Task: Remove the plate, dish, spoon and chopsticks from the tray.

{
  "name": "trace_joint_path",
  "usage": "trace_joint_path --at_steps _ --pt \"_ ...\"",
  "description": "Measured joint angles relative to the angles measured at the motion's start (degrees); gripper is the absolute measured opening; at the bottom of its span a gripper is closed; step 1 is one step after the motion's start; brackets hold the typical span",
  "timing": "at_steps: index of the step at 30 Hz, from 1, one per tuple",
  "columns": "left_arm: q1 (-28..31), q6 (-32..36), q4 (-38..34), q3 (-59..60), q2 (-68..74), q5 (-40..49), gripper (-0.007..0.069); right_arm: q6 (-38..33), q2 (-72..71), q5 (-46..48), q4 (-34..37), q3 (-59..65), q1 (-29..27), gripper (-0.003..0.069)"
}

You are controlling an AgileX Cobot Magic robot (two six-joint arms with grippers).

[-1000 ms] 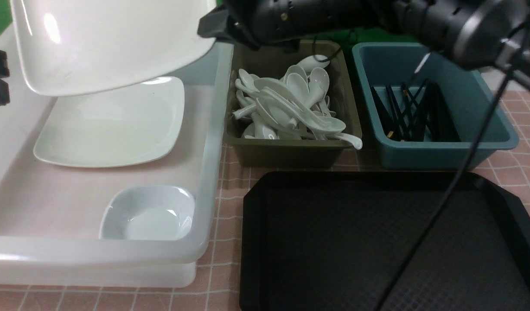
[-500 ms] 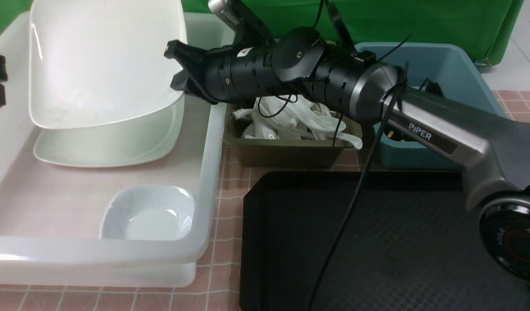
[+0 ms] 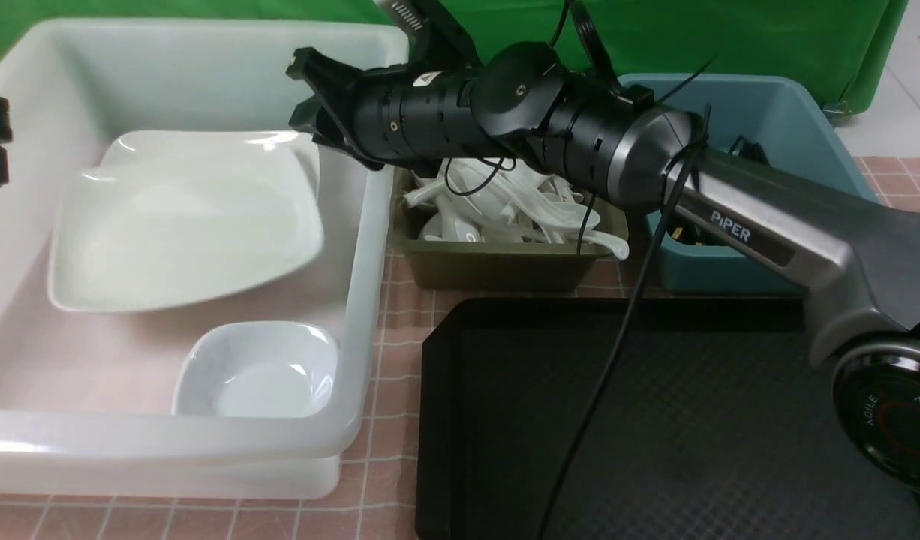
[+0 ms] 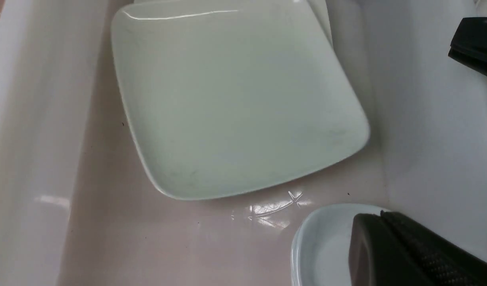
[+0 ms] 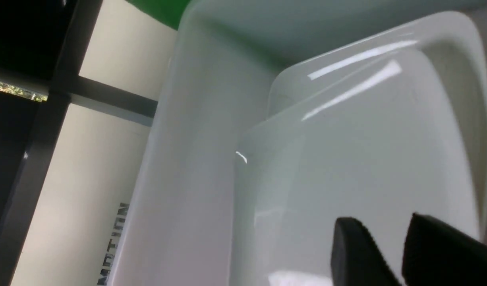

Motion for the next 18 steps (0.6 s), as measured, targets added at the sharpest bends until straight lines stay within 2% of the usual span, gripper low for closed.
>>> trace_joint_path --at_steps 5,9,12,14,18 --pt "0.00 0.00 0.29 0.00 0.00 0.16 0.0000 -0.08 -0.26 2.44 0.00 0.00 0.00 0.0247" --pt "0.00 0.00 1.42 0.00 0.28 2.10 0.0000 -4.67 -3.41 10.24 -2.14 0.00 -1.20 0.0234" --pt "0.00 0.00 2.16 0.00 1.29 3.51 0.0000 -8.16 -8.65 17.98 -8.74 0.00 -3.27 0.0210" --pt "-0.12 0.00 2.34 0.00 1.83 3.58 0.0000 -9.16 -13.01 23.95 -15.70 0.00 -4.73 0.0184" --pt "-3.69 0.69 3.00 0.00 2.25 3.23 0.0000 -9.98 -23.33 39.08 -32.03 0.00 -7.57 0.0061"
